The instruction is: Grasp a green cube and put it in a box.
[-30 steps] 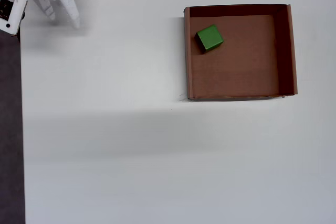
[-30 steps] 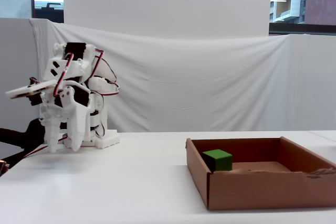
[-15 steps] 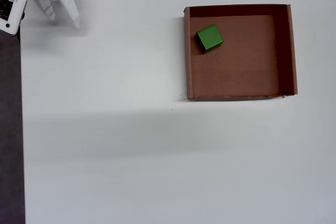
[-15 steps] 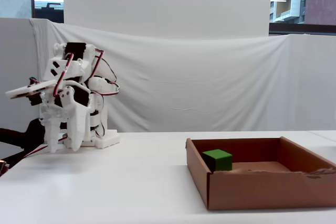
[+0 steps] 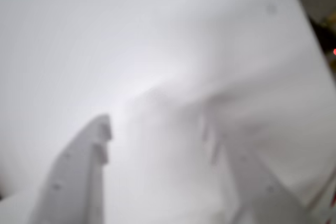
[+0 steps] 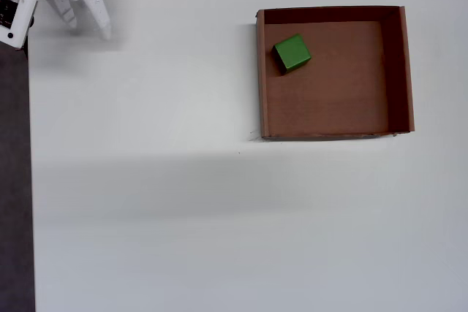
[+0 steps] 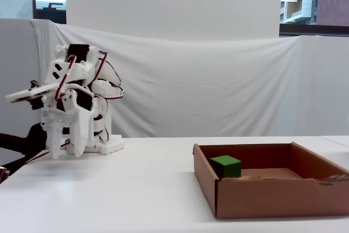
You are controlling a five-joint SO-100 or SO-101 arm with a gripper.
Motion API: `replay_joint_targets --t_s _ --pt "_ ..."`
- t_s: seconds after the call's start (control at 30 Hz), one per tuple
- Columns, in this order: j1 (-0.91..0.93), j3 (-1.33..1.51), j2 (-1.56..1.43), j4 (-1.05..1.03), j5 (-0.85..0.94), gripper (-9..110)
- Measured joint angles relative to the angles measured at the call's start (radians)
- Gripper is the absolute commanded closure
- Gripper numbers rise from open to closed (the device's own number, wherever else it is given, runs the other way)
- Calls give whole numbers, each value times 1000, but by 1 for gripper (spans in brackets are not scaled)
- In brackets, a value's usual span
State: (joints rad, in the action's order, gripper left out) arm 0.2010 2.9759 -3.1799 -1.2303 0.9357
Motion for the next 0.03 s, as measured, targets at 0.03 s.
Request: replay_joint_targets --t_s 0.03 --pt "0 0 0 0 0 78"
